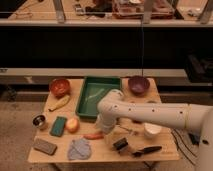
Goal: Place pepper in metal cup
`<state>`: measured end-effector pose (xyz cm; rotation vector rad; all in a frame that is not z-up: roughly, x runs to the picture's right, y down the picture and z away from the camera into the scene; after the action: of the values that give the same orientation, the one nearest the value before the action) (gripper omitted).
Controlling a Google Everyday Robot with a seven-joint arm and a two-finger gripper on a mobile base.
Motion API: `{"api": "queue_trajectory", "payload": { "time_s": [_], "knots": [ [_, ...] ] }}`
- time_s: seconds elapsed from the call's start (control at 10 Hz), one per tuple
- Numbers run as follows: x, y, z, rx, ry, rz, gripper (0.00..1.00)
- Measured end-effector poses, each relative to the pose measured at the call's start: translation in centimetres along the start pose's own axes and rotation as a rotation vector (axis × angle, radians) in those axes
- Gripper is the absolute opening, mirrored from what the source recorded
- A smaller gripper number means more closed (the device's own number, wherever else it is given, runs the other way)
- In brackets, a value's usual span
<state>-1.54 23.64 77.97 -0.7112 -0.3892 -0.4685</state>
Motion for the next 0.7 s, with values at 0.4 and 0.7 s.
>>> {"api": "queue_trajectory", "payload": {
  "time_s": [0.4, 0.7],
  "knots": [
    [1.2, -0.2, 1.9, -0.007, 0.006, 0.040, 0.65],
    [1.6, -0.3, 2.6, -0.003, -0.019, 0.044, 0.46]
  ]
}}
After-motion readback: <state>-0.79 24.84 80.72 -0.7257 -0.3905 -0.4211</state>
